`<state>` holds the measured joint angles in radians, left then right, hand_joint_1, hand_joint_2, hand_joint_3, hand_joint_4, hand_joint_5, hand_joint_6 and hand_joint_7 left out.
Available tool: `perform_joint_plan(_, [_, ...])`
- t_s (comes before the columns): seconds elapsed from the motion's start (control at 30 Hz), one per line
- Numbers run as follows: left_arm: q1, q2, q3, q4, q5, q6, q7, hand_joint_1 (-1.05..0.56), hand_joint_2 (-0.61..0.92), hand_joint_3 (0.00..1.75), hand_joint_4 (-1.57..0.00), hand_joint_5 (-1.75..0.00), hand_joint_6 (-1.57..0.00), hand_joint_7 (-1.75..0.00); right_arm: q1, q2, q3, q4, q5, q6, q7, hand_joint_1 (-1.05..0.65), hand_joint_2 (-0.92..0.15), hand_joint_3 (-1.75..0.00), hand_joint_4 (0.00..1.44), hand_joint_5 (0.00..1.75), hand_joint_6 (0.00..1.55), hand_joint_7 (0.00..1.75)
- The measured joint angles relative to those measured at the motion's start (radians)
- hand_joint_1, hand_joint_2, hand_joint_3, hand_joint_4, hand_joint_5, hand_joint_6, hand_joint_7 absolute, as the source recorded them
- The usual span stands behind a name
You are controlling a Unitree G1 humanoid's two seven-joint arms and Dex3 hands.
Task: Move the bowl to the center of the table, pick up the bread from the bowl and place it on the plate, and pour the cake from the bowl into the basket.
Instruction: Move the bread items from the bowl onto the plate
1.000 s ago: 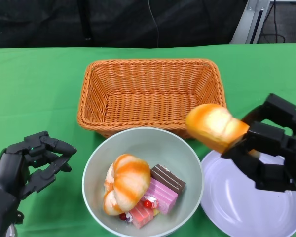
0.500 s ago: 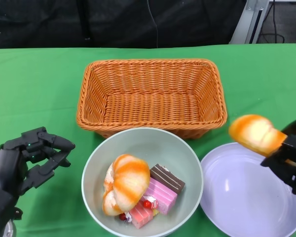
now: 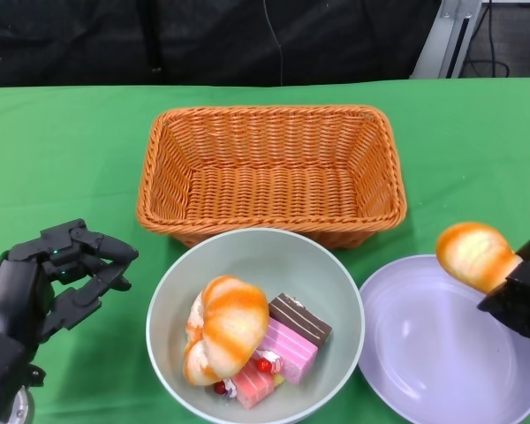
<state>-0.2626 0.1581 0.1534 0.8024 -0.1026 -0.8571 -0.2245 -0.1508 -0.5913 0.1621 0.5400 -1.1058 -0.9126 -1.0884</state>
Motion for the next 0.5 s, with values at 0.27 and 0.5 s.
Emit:
perform_joint_plan(0.27, [0.0, -0.002, 0.0, -0.001, 0.0, 0.0, 0.007, -0.27, 0.92, 0.2, -0.89, -1.22, -1.01, -0.81, -0.013, -0.023, 0.088, 0.042, 0.002, 0.018, -0.019, -0.07, -0.83, -0.3, 0.88, 1.36, 0.88, 0.97])
perform_joint_plan(0.5, [0.0, -0.004, 0.0, -0.001, 0.0, 0.0, 0.007, -0.26, 0.92, 0.2, -0.89, -1.23, -1.02, -0.82, -0.022, -0.037, 0.131, 0.056, 0.009, 0.024, -0.019, -0.06, -0.7, -0.56, 0.86, 1.41, 0.87, 0.99])
